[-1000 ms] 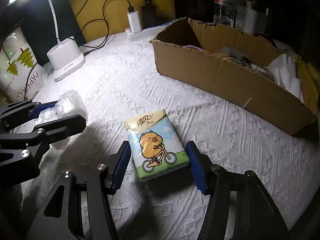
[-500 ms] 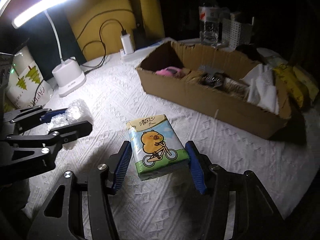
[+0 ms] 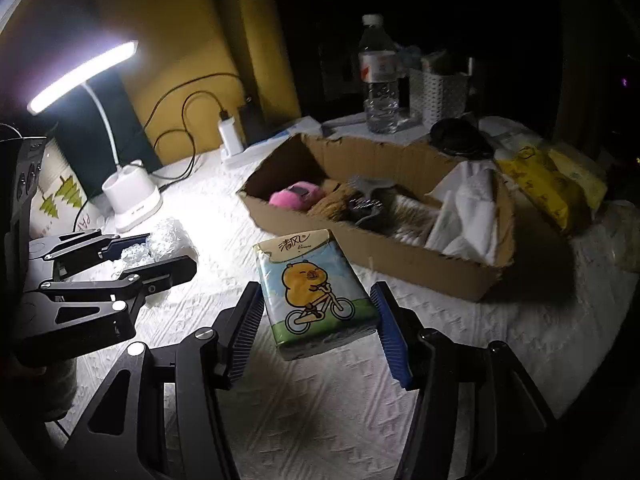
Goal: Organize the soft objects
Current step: 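Grasp the bubble wrap with the left tool while the right tool grasps the tissue pack, then carry the bubble wrap and tissue pack over the cardboard box with both tools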
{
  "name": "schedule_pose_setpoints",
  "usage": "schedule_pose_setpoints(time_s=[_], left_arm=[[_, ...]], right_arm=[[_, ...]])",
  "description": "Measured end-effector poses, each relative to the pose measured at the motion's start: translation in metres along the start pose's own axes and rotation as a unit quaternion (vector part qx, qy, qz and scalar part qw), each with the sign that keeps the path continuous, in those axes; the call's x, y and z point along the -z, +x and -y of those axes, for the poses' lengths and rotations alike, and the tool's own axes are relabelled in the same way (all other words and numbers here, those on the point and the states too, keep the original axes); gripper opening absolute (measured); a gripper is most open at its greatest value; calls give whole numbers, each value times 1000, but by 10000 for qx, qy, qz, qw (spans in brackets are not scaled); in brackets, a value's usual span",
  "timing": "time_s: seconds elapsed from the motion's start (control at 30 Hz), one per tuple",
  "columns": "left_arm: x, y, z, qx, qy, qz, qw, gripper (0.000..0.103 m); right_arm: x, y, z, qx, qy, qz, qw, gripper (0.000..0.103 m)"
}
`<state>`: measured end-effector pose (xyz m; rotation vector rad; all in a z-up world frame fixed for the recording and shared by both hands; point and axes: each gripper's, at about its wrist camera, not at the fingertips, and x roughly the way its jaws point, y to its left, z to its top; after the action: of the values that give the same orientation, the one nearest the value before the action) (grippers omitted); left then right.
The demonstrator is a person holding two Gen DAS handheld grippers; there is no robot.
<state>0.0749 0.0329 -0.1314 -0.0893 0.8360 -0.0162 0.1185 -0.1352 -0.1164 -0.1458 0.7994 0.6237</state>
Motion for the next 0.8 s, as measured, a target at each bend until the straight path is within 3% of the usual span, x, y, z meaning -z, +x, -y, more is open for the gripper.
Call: schedule_pose_setpoints(time_s=[0.8], left_arm=[[-53,38,30,169,266,172,9994,43]], right_arm=[[-33,-1,51,107,73,200,9997,58]])
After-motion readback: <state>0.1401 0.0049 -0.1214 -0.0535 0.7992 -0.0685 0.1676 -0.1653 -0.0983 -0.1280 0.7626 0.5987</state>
